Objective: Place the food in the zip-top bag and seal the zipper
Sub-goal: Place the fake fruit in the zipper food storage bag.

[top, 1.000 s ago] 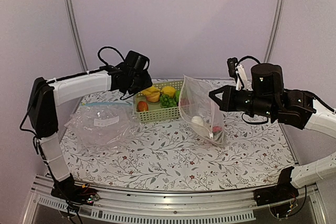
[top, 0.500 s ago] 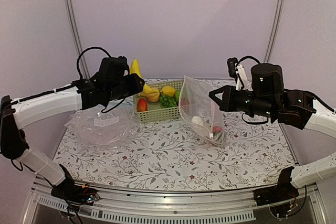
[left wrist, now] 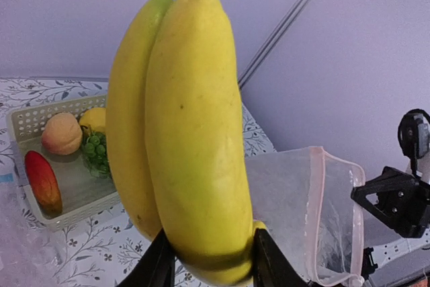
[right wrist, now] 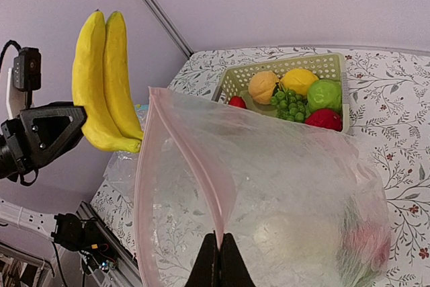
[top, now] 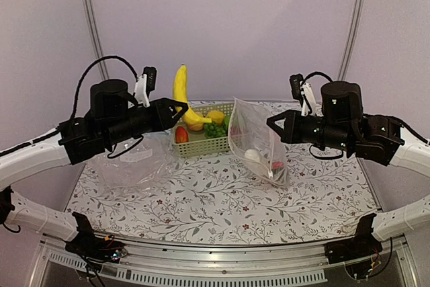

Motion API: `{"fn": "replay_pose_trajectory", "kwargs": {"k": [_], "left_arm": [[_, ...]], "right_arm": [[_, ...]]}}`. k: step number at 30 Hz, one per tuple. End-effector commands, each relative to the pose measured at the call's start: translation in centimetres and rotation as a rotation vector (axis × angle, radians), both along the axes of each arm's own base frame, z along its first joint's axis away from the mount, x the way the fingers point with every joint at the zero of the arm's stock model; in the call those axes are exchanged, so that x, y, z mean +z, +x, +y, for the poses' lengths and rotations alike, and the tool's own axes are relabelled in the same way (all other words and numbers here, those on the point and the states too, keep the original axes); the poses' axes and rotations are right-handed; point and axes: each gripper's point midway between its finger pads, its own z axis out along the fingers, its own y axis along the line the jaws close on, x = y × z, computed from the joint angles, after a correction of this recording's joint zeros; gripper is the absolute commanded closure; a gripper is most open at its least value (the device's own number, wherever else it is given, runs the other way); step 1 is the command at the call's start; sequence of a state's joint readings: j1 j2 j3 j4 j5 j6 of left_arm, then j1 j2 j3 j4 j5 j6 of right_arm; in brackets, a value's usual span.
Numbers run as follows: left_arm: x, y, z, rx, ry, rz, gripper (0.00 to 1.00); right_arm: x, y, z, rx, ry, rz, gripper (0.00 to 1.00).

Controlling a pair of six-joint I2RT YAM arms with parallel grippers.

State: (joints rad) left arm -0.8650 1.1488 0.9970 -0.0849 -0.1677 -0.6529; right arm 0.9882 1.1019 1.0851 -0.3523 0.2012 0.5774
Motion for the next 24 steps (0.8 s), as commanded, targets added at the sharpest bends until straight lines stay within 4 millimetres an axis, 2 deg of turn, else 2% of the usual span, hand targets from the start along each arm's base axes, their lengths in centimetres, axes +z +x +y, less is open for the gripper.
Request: {"fn": "replay_pose_trajectory", "kwargs": {"k": [1,5,8,9,11,17,20,24], "left_arm": [[3.0,-3.3,-2.0,-0.172,-0.024,-0.109,0.68],[4.9,-5.0,-2.5,-0.233,-0.048,-0.164,0.68],[5.7,-6.3,-3.5,-0.290,-0.052,-0.188,0.68],[6.8,-6.7,-4.1,-0.313,-0.078,-0.215,0.68],[7.6,-7.9,-5.5,-0.373,-0.085,-0.241,0.67],[9.0,-10.3,-9.4,-0.510,-0.100,-0.281,0.67],[8.9,-11.1,-11.3,-0.580,-0.138,-0.271,0.68],[7.2,-10.9,-12.8,-0.582,-0.098,-0.251,0.68]], "right_arm": [[0.4,-0.2,0.2,0.021,-0.012,-0.008,1.00],[0.4,-0.3,0.3,0.025,-0.011,-0.007,1.00],[0.4,-0.3,0.3,0.024,-0.011,-0.008,1.00],[0.4,-0.3,0.3,0.025,-0.010,-0.008,1.00],[0.5,-0.3,0.3,0.027,-0.009,-0.011,1.00],[0.7,-0.3,0.3,0.031,-0.006,-0.014,1.00],[0.6,-0.3,0.4,0.031,-0.006,-0.012,1.00],[0.8,-0.3,0.5,0.032,0.001,-0.012,1.00]]}}
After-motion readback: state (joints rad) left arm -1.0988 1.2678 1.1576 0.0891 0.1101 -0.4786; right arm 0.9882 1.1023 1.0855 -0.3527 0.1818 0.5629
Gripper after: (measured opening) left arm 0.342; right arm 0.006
